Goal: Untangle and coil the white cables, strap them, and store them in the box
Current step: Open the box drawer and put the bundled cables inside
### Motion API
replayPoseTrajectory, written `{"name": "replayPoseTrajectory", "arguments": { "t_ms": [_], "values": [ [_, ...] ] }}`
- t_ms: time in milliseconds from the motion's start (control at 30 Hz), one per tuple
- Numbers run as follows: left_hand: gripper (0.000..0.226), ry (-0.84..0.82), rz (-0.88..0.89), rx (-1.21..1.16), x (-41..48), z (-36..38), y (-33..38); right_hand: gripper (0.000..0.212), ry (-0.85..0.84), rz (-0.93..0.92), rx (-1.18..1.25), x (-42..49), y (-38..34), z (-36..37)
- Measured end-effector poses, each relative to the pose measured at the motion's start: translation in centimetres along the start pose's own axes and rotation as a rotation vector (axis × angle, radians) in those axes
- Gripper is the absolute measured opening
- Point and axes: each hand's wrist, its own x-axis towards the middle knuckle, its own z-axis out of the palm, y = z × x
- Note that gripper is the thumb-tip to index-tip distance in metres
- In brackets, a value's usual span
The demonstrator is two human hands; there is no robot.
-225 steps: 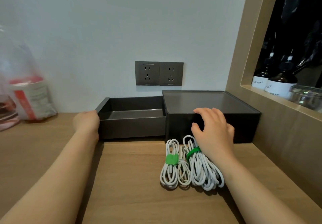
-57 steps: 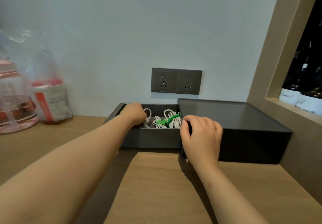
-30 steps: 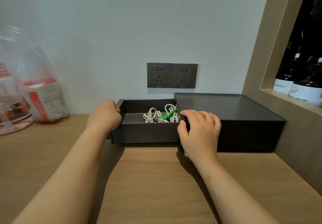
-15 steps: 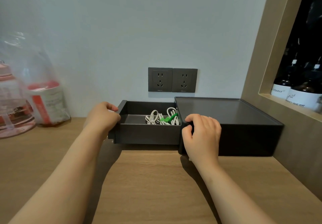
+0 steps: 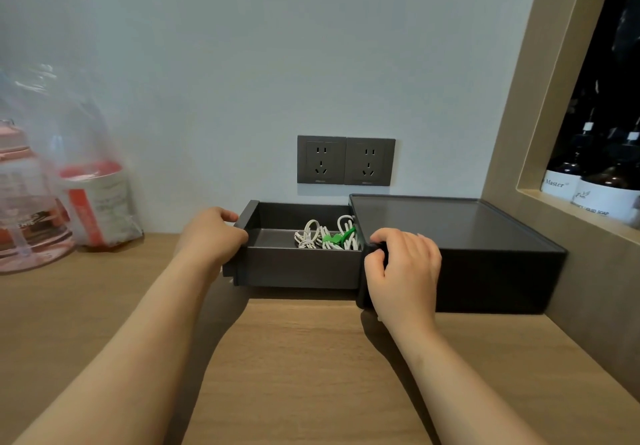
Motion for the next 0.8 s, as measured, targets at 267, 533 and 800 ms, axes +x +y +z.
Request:
{"name": "replayPoseTrajectory", "arguments": {
  "t_ms": [267, 533, 800],
  "values": [
    [0.035, -0.066, 0.051, -0.107, -1.9, 3.7, 0.9, 0.026, -0.009, 0.062, 0.074, 0.1, -0.2, -0.2],
    [0.018, -0.264, -0.128, -0.533, -3.6, 4.5, 2.3, 0.037, 0.030, 0.097, 0.140, 0.3, -0.4, -0.1],
    [0.035, -0.592, -0.161, -0.771, -6.1, 10.2, 3.7, 0.037, -0.083, 0.174, 0.182, 0.3, -0.5, -1.0]
  ]
}}
